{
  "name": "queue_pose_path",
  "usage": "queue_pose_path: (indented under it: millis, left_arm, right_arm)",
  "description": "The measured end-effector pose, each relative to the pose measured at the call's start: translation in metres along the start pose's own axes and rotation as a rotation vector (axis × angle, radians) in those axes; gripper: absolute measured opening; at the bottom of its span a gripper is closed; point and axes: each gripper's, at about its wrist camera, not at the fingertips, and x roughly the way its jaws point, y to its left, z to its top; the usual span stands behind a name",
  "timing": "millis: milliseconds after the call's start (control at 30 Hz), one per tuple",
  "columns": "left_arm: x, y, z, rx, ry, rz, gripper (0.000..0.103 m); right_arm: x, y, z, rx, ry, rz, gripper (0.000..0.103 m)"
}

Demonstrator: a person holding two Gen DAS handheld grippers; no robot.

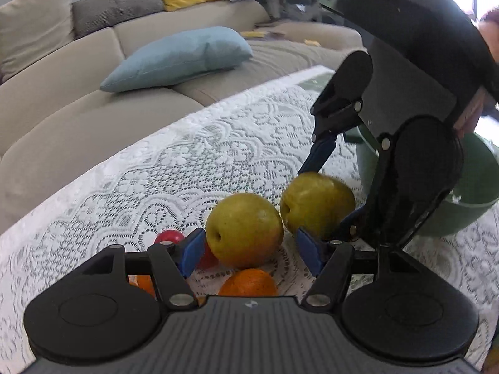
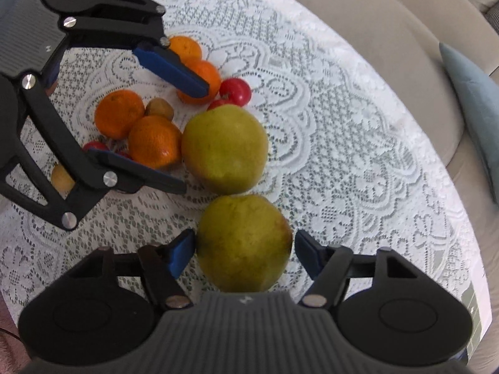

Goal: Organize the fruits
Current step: 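Grasp the yellow-green pear with the right tool while the left tool grasps the mango, then carry both fruits over the green colander and lower them inside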

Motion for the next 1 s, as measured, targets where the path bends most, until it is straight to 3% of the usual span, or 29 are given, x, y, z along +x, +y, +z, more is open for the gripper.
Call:
queue_pose_path:
  millis: [367, 633, 733, 1000]
  left_arm:
    - [0.026, -0.004, 0.01, 0.155, 0.042, 0.01, 0.079]
    - [0.034, 0.007, 0.011, 0.18, 0.055, -0.044, 0.085]
    - [0.041, 0.005, 0.01, 0.218, 0.079, -0.015, 0.085]
    - [0.037, 0.009, 0.019, 0.21, 0.019, 0.027, 0.085]
  right_arm:
    - [0.013, -0.008, 0.002, 0.038, 0.016, 0.067, 0.064]
    - [0.013, -0.014, 0.001, 0.054, 0.022, 0.093, 0.063]
    - [0.013, -0.015, 0.004, 0.042, 0.041, 0.087, 0.063]
    - [0.005, -0.046, 0.011, 0.131, -0.009, 0.045, 0.063]
